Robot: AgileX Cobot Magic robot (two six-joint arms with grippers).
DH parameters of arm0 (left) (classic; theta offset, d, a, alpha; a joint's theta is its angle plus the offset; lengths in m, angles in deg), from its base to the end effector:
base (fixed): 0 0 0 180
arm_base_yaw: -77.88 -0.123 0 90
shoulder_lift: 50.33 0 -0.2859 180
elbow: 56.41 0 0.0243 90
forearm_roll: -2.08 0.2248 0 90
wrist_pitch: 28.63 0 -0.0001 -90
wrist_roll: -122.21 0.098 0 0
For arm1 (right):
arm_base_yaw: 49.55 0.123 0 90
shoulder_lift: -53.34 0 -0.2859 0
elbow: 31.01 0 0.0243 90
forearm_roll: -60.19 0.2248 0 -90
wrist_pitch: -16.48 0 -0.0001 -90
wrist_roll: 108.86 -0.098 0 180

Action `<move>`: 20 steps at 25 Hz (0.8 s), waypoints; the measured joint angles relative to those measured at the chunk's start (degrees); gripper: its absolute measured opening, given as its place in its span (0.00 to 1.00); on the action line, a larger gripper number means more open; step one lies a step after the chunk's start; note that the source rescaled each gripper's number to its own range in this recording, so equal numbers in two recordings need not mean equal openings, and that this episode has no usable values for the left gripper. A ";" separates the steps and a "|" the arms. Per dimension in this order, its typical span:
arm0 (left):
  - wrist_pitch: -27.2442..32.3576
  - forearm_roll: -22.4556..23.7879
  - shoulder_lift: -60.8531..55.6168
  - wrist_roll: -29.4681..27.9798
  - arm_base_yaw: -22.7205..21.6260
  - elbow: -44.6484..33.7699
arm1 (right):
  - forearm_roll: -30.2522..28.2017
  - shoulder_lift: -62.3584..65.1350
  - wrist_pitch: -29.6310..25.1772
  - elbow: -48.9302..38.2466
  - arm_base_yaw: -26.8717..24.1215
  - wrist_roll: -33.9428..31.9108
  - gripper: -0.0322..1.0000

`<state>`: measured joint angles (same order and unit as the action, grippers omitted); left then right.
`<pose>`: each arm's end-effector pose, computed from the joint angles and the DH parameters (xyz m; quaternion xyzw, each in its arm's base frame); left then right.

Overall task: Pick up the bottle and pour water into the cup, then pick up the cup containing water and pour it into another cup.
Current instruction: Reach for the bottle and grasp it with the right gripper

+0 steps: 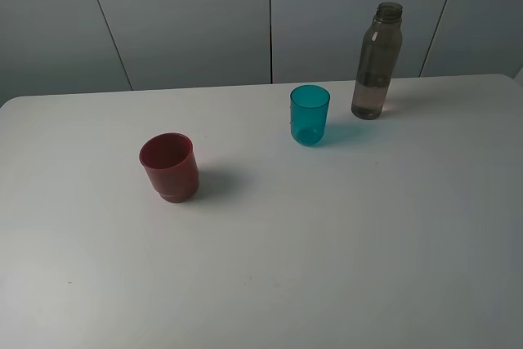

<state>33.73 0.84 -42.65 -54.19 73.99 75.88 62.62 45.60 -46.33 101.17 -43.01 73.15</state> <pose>-0.0253 -0.0036 0.2632 -0.0015 0.8560 0.0230 0.5165 -0.0258 0.0008 0.2621 -0.0653 0.8561 0.0414 0.5109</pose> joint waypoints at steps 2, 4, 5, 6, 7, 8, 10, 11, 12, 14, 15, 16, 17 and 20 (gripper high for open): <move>0.00 0.00 0.00 0.00 0.00 0.00 | 0.00 0.00 0.00 0.00 0.00 0.00 1.00; 0.00 0.00 0.00 0.00 0.00 0.00 | 0.00 0.00 0.00 0.00 0.00 0.00 1.00; 0.00 0.00 0.00 0.00 0.00 0.00 | 0.23 0.00 0.00 0.00 0.00 0.00 1.00; 0.00 0.00 0.00 0.00 0.00 0.00 | 0.89 0.00 0.00 0.00 0.00 0.00 1.00; 0.00 0.00 0.00 0.00 0.00 0.00 | 1.85 0.00 0.00 0.00 0.00 0.00 1.00; 0.00 0.00 0.00 0.00 0.00 0.00 | 3.05 0.00 0.00 0.00 0.00 0.00 1.00; 0.00 0.00 0.00 0.00 0.00 0.00 | 5.40 0.00 0.26 0.00 0.00 0.00 1.00; 0.00 0.00 0.00 0.00 0.00 0.00 | 6.32 0.00 0.57 0.00 0.00 0.00 1.00; 0.00 0.00 0.00 0.00 0.00 0.00 | 7.10 0.00 1.25 0.00 0.00 0.00 1.00; 0.00 0.00 0.00 0.00 0.00 0.00 | 7.32 -1.51 2.40 1.48 0.00 0.00 1.00; 0.00 0.00 0.00 0.00 0.00 0.00 | 7.18 -3.06 3.27 2.60 0.00 0.00 1.00; 0.00 0.00 0.00 0.00 0.00 0.00 | 7.08 -5.25 4.70 4.10 0.00 0.00 1.00; 0.00 0.00 0.00 0.00 0.00 0.00 | 6.76 -7.73 6.54 5.68 0.00 0.00 1.00; 0.00 0.00 0.00 0.00 0.00 0.00 | 5.69 -15.76 13.95 9.51 0.00 0.00 1.00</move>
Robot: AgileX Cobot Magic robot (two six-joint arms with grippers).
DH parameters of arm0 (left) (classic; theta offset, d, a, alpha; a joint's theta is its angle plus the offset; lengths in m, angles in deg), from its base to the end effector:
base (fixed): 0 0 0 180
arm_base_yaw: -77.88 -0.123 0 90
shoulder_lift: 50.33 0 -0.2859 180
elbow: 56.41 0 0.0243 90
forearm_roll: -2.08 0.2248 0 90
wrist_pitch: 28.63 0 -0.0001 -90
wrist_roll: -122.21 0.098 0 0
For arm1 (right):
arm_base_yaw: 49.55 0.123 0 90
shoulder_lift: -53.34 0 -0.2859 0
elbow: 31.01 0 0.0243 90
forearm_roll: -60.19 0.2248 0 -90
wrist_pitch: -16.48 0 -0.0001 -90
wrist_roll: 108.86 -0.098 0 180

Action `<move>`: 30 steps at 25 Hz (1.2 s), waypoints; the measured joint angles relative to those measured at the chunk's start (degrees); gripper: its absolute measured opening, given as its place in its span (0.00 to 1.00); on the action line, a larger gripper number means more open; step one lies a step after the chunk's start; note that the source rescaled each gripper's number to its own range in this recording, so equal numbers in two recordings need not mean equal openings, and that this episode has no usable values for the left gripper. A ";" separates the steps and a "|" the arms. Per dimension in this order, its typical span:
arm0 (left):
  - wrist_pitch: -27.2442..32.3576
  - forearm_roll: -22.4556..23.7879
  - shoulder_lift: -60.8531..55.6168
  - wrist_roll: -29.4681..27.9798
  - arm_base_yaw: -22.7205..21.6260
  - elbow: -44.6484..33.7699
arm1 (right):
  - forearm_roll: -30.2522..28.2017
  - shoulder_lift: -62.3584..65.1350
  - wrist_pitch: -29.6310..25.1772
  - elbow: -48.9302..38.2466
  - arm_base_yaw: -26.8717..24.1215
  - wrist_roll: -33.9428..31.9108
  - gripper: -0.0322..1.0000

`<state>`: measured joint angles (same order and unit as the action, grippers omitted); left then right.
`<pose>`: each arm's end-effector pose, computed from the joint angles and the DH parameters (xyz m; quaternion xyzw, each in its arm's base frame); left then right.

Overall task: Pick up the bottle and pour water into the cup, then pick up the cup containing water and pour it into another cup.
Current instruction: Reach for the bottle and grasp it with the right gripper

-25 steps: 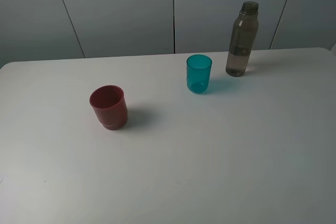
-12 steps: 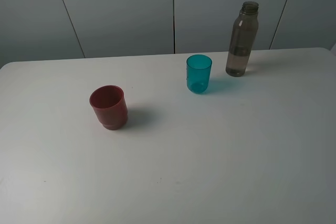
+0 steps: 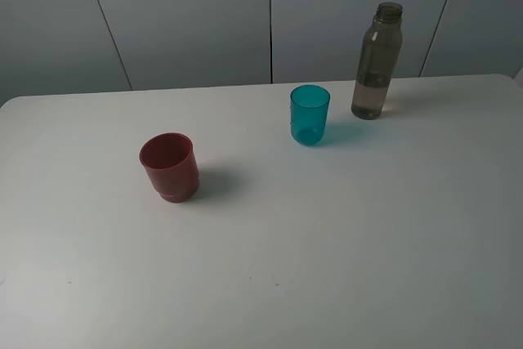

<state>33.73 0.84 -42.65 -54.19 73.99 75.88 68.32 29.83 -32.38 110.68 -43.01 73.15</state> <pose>-0.0253 -0.0036 0.2632 -0.0015 0.8560 0.0230 0.5165 0.0145 0.0122 0.3306 -0.0532 0.8188 0.0928 0.5640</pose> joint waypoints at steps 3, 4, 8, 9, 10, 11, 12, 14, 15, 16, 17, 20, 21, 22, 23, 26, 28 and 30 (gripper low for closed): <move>0.00 0.00 0.00 0.00 0.00 0.00 | 0.00 -8.90 9.31 1.94 0.00 0.00 1.00; 0.00 0.00 0.00 0.00 0.00 0.00 | 0.00 -12.23 12.92 2.03 0.00 0.00 1.00; 0.00 0.00 0.00 0.00 0.00 0.00 | -1.76 -26.03 19.71 2.06 0.00 0.00 1.00; 0.00 0.00 0.00 0.00 0.00 0.00 | -2.80 -29.73 20.82 2.06 0.00 0.00 1.00; 0.00 0.00 0.00 0.00 0.00 0.00 | -3.98 -32.76 21.67 2.06 0.40 0.00 1.00; 0.00 0.00 0.00 0.00 0.00 0.00 | -4.75 -36.34 23.50 2.06 1.09 0.00 1.00; 0.00 0.00 0.00 0.00 0.00 0.00 | -5.34 -39.76 25.45 1.70 2.18 0.00 1.00; 0.00 0.00 0.00 0.00 0.00 0.00 | -5.59 -45.73 31.25 0.62 4.21 0.00 1.00; 0.00 0.00 0.00 0.00 0.00 0.00 | -5.59 -48.83 34.99 0.23 4.69 0.00 1.00; 0.00 0.00 0.00 0.00 0.00 0.00 | -5.59 -51.80 38.19 -0.24 4.98 0.00 1.00; 0.00 0.00 0.00 0.00 0.00 0.00 | -5.59 -54.28 42.07 -0.52 5.22 0.00 1.00; 0.00 0.00 0.00 0.00 0.00 0.00 | -5.74 -62.82 52.78 -1.29 5.34 0.00 1.00; 0.00 0.00 0.00 0.00 0.00 0.00 | -5.74 -65.18 55.10 -1.36 5.34 0.00 1.00; 0.00 0.00 0.00 0.00 0.00 0.00 | -5.74 -67.44 57.51 -1.41 5.34 0.00 1.00; 0.00 0.00 0.00 0.00 0.00 0.00 | -5.74 -70.73 59.87 -1.41 5.34 0.00 1.00; 0.00 0.00 0.00 0.00 0.00 0.00 | -5.74 -78.35 67.54 -1.41 5.34 0.00 1.00; 0.00 0.00 0.00 0.00 0.00 0.00 | -5.74 -82.71 73.35 -1.41 5.34 0.00 1.00; 0.00 0.00 0.00 0.00 0.00 0.00 | -5.74 -86.13 79.56 -1.41 5.34 0.00 1.00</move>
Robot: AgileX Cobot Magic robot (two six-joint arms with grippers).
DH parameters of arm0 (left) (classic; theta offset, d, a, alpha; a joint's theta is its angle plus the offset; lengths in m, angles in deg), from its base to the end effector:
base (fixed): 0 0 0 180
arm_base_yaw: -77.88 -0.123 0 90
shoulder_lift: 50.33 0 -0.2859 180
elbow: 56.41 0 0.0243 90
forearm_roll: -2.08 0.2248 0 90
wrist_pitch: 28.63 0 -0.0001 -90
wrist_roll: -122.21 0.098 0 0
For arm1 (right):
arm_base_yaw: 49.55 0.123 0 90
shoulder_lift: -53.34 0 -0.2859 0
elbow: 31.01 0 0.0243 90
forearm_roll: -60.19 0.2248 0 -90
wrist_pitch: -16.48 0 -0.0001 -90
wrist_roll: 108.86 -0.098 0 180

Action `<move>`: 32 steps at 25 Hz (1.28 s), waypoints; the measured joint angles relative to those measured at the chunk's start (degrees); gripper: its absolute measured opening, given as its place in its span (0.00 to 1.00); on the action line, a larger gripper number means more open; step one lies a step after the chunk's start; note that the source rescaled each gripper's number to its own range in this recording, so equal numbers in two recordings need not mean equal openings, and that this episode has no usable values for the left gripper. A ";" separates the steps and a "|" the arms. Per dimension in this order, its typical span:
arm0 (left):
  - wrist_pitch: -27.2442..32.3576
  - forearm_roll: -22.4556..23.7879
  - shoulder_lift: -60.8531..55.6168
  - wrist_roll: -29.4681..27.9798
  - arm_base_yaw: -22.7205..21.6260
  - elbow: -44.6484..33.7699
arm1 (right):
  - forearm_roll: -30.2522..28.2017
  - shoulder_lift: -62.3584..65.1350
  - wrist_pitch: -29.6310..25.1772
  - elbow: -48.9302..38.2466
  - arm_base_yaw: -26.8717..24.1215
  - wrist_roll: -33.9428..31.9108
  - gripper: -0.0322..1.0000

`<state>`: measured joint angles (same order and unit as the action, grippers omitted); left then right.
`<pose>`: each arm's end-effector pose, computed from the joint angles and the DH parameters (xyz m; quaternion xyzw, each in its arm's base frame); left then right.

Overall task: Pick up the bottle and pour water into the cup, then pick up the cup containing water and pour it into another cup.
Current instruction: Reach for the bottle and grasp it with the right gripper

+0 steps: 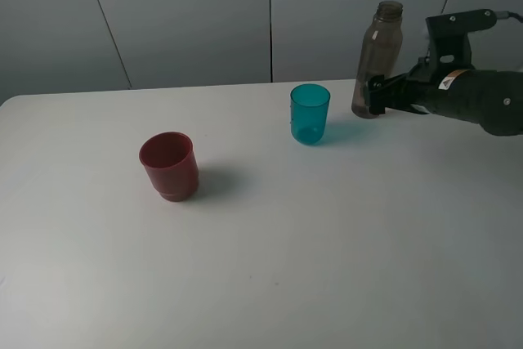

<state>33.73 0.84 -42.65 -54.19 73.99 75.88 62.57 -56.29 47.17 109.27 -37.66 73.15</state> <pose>-0.0253 -0.0036 0.2632 -0.0015 0.8560 0.0230 0.5165 0.3111 0.0634 0.1642 -0.0834 0.8561 0.0439 0.5081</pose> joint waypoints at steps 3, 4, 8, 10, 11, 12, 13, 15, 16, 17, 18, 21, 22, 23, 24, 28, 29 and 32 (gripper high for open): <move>0.00 0.00 0.00 0.00 0.00 0.00 | 0.15 -4.11 8.44 0.00 0.00 0.00 1.00; 0.00 0.00 0.00 0.00 0.00 0.00 | 0.27 -5.06 10.15 0.00 0.00 0.00 1.00; 0.00 0.00 0.00 0.00 0.00 0.00 | 2.27 -9.52 11.76 2.67 0.00 0.12 1.00; 0.00 0.00 0.00 0.00 0.00 0.00 | 3.29 -11.40 11.80 4.48 0.00 0.39 1.00; 0.00 0.00 0.00 0.00 0.00 0.00 | 3.84 -12.20 11.89 5.37 0.00 0.54 1.00; 0.00 0.00 0.00 0.00 0.00 0.00 | 4.25 -12.82 11.89 6.11 0.00 0.80 1.00; 0.00 0.00 0.00 0.00 0.00 0.00 | 4.49 -13.42 11.99 6.93 0.00 0.83 1.00; 0.00 0.00 0.00 0.00 0.00 0.00 | 4.60 -14.37 12.04 8.45 0.00 1.10 1.00; 0.00 0.00 0.00 0.00 0.00 0.00 | 4.73 -14.66 12.08 9.11 0.00 1.12 1.00; 0.00 0.00 0.00 0.00 0.00 0.00 | 5.06 -15.09 12.08 9.51 0.00 1.24 1.00; 0.00 0.00 0.00 0.00 0.00 0.00 | 5.79 -15.37 12.20 10.02 0.00 1.42 1.00; 0.00 0.00 0.00 0.00 0.00 0.00 | 7.17 -16.71 12.32 11.44 0.00 1.50 1.00; 0.00 0.00 0.00 0.00 0.00 0.00 | 7.27 -17.07 12.32 11.81 0.00 1.50 1.00; 0.00 0.00 0.00 0.00 0.00 0.00 | 7.40 -17.72 12.32 12.20 0.00 1.54 1.00; 0.00 0.00 0.00 0.00 0.00 0.00 | 7.40 -18.42 12.32 12.71 0.00 1.54 1.00; 0.00 0.00 0.00 0.00 0.00 0.00 | 7.40 -20.64 12.32 14.29 0.00 1.64 1.00; 0.00 0.00 0.00 0.00 0.00 0.00 | 7.40 -21.12 12.32 14.80 0.00 1.64 1.00; 0.00 0.00 0.00 0.00 0.00 0.00 | 7.40 -22.61 12.32 16.24 0.00 1.64 1.00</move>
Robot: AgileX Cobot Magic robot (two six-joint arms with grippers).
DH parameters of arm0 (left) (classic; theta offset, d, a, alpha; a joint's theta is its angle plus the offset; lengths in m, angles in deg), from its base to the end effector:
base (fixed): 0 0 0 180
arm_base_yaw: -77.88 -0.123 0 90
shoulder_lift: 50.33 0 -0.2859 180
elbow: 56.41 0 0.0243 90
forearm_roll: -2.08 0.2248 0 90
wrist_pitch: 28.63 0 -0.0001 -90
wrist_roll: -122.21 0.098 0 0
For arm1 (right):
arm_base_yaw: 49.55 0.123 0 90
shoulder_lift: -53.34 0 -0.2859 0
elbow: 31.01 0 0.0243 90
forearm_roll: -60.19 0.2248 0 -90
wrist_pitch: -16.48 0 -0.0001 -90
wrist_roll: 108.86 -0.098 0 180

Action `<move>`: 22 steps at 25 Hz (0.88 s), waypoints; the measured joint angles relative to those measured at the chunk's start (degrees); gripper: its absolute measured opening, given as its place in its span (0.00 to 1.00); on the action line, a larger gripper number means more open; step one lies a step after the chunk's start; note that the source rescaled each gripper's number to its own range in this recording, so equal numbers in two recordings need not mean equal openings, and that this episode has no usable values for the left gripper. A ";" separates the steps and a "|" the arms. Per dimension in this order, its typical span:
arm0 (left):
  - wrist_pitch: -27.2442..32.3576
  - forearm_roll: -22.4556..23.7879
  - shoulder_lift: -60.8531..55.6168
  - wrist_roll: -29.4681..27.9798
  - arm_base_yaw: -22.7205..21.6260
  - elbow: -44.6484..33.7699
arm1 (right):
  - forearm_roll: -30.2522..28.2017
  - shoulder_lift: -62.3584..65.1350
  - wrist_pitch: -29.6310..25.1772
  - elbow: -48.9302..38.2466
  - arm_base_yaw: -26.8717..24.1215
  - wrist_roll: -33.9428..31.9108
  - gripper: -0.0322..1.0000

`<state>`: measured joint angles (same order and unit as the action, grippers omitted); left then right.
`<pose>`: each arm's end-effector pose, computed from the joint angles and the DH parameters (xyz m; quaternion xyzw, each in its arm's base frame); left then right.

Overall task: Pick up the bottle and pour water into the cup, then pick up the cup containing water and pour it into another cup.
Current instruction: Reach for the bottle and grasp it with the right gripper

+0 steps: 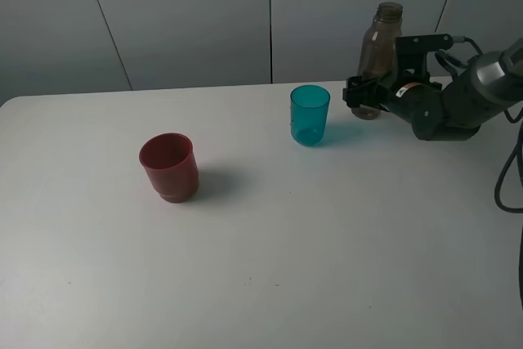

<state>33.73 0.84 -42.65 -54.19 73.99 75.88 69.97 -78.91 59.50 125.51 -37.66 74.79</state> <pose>-0.0253 -0.0036 0.2632 -0.0015 0.8560 0.0230 0.5165 0.3901 0.0705 0.1014 -0.0288 0.8332 0.0258 0.5516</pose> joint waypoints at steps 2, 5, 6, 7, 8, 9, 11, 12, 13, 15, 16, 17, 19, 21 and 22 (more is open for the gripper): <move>0.00 0.00 0.00 0.00 0.00 0.00 | 0.00 -0.67 0.18 0.95 0.00 0.02 1.00; 0.00 0.00 0.00 0.00 0.00 0.00 | 0.00 -0.97 0.79 1.57 -0.20 0.16 1.00; 0.00 0.00 0.00 0.00 0.00 0.00 | 0.00 -0.97 0.92 1.69 -0.50 0.16 1.00; 0.00 0.00 0.00 0.00 0.00 0.00 | 0.00 -1.07 1.08 1.94 -0.64 0.16 1.00; 0.00 0.00 0.00 0.00 0.00 0.00 | 0.00 -1.04 1.18 1.92 -0.86 0.16 1.00; 0.00 0.00 0.00 0.00 0.00 0.00 | 0.00 -1.04 1.18 1.92 -0.90 0.16 1.00; 0.00 0.00 0.00 0.00 0.00 0.00 | 0.00 -1.36 1.33 2.05 -1.00 -0.08 1.00; 0.00 0.00 0.00 0.00 0.00 0.00 | 0.00 -1.49 1.33 2.16 -1.00 -0.20 1.00; 0.00 0.00 0.00 0.00 0.00 0.00 | 0.00 -1.79 1.33 2.60 -1.00 -0.67 1.00; 0.00 0.00 0.00 0.00 0.00 0.00 | 0.00 -2.60 1.48 3.04 -1.00 -0.94 1.00; 0.00 0.00 0.00 0.00 0.00 0.00 | -0.12 -2.86 1.48 3.48 -1.00 -1.03 1.00; 0.00 0.00 0.00 0.00 0.00 0.00 | -0.12 -3.32 1.48 3.72 -1.00 -1.16 1.00; 0.00 0.00 0.00 0.00 0.00 0.00 | -0.62 -4.27 1.48 4.79 -1.00 -1.76 1.00; 0.00 0.00 0.00 0.00 0.00 0.00 | -1.40 -4.80 1.48 5.39 -1.00 -2.27 1.00; 0.00 0.00 0.00 0.00 0.00 0.00 | -1.64 -4.93 1.48 5.63 -1.00 -2.37 1.00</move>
<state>33.73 0.84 -42.65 -54.19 73.99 75.88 68.33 -83.84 60.98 131.14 -38.66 72.41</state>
